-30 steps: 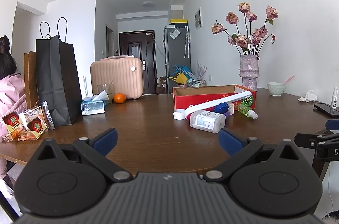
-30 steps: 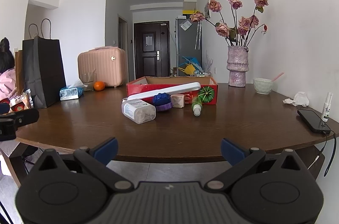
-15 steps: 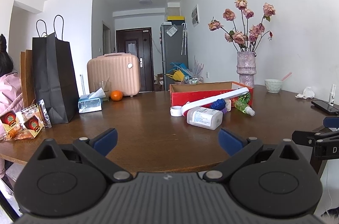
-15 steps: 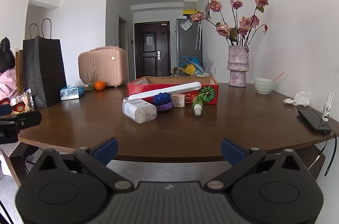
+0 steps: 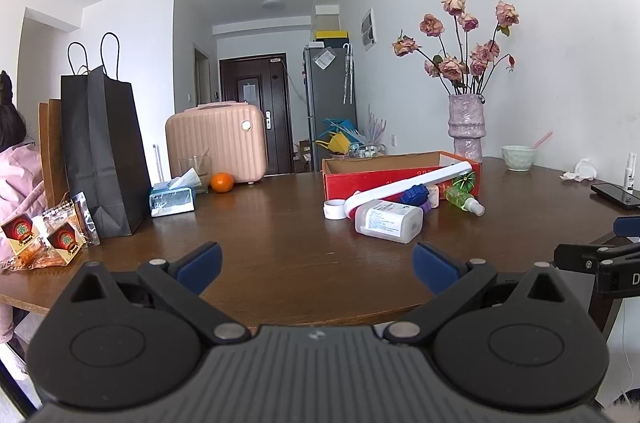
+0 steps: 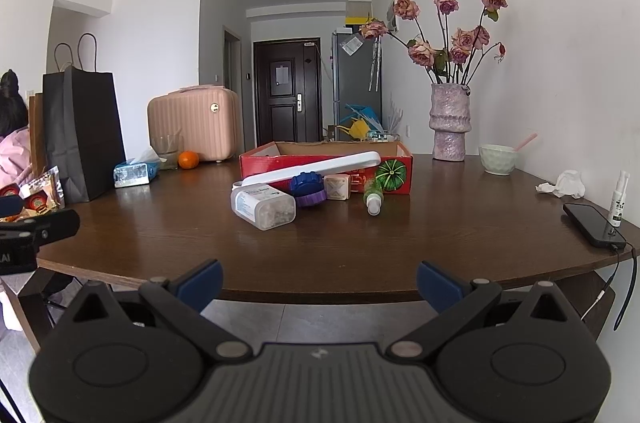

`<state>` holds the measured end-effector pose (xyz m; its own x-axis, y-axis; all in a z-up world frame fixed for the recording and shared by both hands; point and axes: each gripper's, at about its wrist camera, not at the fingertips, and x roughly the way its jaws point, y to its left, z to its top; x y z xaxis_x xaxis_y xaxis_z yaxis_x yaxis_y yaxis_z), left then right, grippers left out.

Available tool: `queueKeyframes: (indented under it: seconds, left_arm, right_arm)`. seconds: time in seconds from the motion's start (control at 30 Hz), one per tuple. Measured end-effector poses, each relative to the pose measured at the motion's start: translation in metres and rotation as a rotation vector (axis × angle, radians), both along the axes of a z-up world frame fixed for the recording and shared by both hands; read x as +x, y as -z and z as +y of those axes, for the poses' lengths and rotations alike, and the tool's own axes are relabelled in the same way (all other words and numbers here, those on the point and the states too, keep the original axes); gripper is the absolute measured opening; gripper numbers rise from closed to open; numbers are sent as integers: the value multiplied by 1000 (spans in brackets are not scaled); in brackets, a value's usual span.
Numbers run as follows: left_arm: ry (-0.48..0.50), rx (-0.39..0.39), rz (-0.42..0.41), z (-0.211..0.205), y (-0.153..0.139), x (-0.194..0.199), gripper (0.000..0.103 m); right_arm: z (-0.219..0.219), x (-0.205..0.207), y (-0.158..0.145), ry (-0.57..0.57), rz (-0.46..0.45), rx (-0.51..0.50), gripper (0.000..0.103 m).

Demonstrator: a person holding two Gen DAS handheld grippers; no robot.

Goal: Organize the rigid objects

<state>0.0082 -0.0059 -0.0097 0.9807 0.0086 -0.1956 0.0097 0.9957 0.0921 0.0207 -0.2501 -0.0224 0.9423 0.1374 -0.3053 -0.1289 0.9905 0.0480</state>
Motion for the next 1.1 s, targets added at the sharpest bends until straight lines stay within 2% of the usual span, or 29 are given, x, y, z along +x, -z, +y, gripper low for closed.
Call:
queueKeyframes:
  seconds: [0.43,0.67,0.77,0.9,1.0,1.1]
  left_arm:
    - [27,9,7,-12,3,43,103]
    - [15,23,43,-16,4,82,103]
    - [13,-5,87,-11,7,103,103]
    - [-35,70,72,-19,15,132,103]
    - [22,44,43,-21,19,148,103]
    - [87,61,119,-29,19,175,103]
  right_arm:
    - [-8,32,10,63,-25,-7,103]
    - [-22,66,14,109,18,37,103]
    - [-25,86,13,109,45,32,103]
    - [-28,118,12,106,86,22,103]
    - [-31,142,10,102,120,32,103]
    - [-36,168,9,107,147,37,103]
